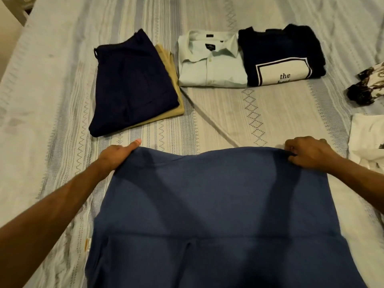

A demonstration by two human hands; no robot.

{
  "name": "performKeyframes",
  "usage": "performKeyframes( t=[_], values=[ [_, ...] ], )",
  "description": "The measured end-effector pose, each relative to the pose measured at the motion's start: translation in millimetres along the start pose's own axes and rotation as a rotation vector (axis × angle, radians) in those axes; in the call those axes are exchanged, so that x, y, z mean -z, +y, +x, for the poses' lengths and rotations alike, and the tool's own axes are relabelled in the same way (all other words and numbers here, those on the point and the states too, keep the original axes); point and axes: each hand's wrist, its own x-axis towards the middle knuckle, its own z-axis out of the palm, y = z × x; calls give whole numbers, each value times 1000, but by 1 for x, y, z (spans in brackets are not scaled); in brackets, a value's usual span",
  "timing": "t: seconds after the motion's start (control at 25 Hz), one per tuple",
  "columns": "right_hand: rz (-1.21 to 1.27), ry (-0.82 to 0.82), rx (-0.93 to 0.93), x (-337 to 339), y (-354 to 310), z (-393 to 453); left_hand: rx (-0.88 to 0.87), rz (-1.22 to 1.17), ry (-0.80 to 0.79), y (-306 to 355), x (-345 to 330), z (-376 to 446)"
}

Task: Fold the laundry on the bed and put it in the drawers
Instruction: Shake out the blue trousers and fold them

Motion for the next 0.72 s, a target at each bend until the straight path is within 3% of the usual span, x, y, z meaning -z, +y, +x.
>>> performKeyframes(
  t=[0.08, 0.2, 0.36, 0.52, 0.64, 0.72],
  values=[
    [-67, 4, 40, 7, 4, -2, -171, 91, -124, 0, 8, -7],
    [-174, 257, 172, 2, 14, -28, -473, 114, -33, -11, 14, -24],
    [-300, 474, 365, -25, 28, -99, -479, -196, 26, -50, 26, -64],
    [-396, 453, 499, -85, 37, -155, -488, -67, -138, -111, 14, -113],
    [-464, 344, 476, -131, 32, -171, -618, 191, -125, -151, -20, -142],
    [-440, 297, 404, -140, 26, -175, -626, 171, -76, -160, -36, -150]
  ],
)
